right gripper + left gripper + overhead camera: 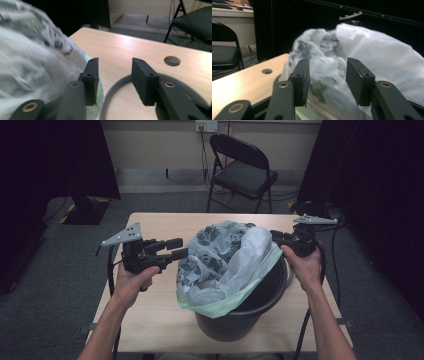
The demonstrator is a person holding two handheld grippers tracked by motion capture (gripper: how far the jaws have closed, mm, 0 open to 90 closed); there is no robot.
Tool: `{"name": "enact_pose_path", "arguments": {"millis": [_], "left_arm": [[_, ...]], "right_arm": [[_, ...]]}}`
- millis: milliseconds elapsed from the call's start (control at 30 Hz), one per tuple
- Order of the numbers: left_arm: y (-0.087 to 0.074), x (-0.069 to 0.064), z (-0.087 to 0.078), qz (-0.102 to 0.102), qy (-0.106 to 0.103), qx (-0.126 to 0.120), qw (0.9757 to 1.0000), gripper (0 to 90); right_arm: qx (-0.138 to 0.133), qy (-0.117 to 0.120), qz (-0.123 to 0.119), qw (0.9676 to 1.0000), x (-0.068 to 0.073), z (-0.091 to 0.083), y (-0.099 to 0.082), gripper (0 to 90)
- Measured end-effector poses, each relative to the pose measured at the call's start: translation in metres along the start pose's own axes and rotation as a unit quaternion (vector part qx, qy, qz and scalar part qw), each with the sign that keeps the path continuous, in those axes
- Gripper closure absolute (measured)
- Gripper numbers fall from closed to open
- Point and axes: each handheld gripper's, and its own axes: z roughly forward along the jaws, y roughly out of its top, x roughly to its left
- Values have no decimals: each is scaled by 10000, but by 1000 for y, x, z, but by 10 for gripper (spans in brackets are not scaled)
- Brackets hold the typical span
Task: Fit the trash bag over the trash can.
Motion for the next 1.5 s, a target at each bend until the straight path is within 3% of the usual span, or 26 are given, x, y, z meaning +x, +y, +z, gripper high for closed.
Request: {"name": "enact_pose_path", "arguments": {"millis": [167,300,400,500,667,767,900,1033,1100,1167,1300,1400,1500], "left_arm": [[1,16,15,-219,177,97,9996,605],[-4,21,20,-370,-30,64,9993,695],[-3,18,15,-302,39,43,9995,772],[-2,14,5,-186,-20,81,9998,847],[-6,4,-8,-6,-130,107,9999,877],[-10,-5,-16,30,-332,61,9994,880],[-11,-25,-22,239,-648,242,9973,878],[-9,-44,-20,428,-1109,490,9917,804],[-7,-49,-17,520,-1044,534,9917,737],[-4,-45,-15,445,-1017,392,9930,689],[1,-24,-9,174,-502,144,9985,658],[-3,-13,-2,41,-257,203,9995,661],[-7,-16,-2,56,-368,113,9992,699]], "right_arm": [[-168,-217,60,9996,-1,-13,11,489],[-260,-148,4,9996,3,-18,16,462],[-348,-118,-40,9993,6,-20,20,441],[-386,-108,-39,9992,9,-23,23,420],[-369,-32,-112,9993,15,-25,27,404],[-343,1,-169,9993,18,-25,29,400],[-362,34,-183,9992,21,-25,32,390],[-387,99,-242,9989,26,-26,34,374],[-391,178,-264,9987,29,-28,35,368],[-406,207,-325,9984,33,-31,35,366],[-348,285,-450,9980,41,-38,33,361],[-316,345,-510,9976,45,-43,31,357],[-314,410,-540,9972,48,-49,28,356]]}}
